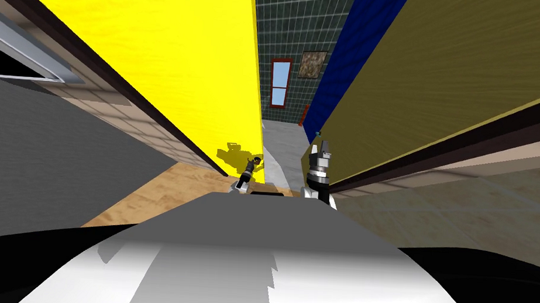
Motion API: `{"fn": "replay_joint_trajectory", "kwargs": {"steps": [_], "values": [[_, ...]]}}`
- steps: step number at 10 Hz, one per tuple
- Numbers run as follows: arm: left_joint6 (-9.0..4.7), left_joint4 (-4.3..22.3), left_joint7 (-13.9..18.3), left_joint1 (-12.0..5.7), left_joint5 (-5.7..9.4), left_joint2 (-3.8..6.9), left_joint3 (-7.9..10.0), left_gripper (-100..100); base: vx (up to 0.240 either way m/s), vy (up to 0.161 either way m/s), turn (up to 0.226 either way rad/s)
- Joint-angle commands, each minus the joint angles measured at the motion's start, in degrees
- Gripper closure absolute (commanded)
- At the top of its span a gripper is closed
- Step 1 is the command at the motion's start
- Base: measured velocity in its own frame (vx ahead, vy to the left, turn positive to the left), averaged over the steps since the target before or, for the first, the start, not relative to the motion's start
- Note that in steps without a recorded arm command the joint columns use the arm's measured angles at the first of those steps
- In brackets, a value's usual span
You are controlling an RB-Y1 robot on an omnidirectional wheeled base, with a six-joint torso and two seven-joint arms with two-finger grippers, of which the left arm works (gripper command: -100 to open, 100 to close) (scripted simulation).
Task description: Push the door open
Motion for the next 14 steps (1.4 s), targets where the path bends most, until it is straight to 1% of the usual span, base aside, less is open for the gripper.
{"fn": "replay_joint_trajectory", "kwargs": {"steps": [1, 4, 5, 9, 11, 12, 13, 14], "values": [[0.10, 0.14, -0.02, 0.23, -0.01, -0.17, -0.08, 100, -0.018, 0.012, -0.019], [0.10, 0.14, -0.02, 0.23, -0.01, -0.17, -0.08, 100, 0.000, 0.000, 0.000], [0.17, 0.05, -0.26, -0.03, 0.36, 0.28, 0.64, 100, 0.101, -0.046, 0.021], [0.15, 0.16, -0.93, 0.06, 1.24, 1.04, 2.31, 100, 0.167, -0.071, 0.033], [0.15, 0.16, -0.93, 0.06, 1.24, 1.04, 2.31, 100, 0.091, -0.028, 0.002], [0.14, 0.23, -1.39, 0.12, 1.84, 1.42, 3.46, 100, 0.135, -0.058, 0.073], [0.13, 0.25, -1.51, 0.13, 2.00, 1.51, 3.75, 100, 0.173, -0.099, 0.066], [0.13, 0.29, -1.77, 0.17, 2.35, 1.67, 4.41, 100, 0.164, -0.107, 0.056]]}}
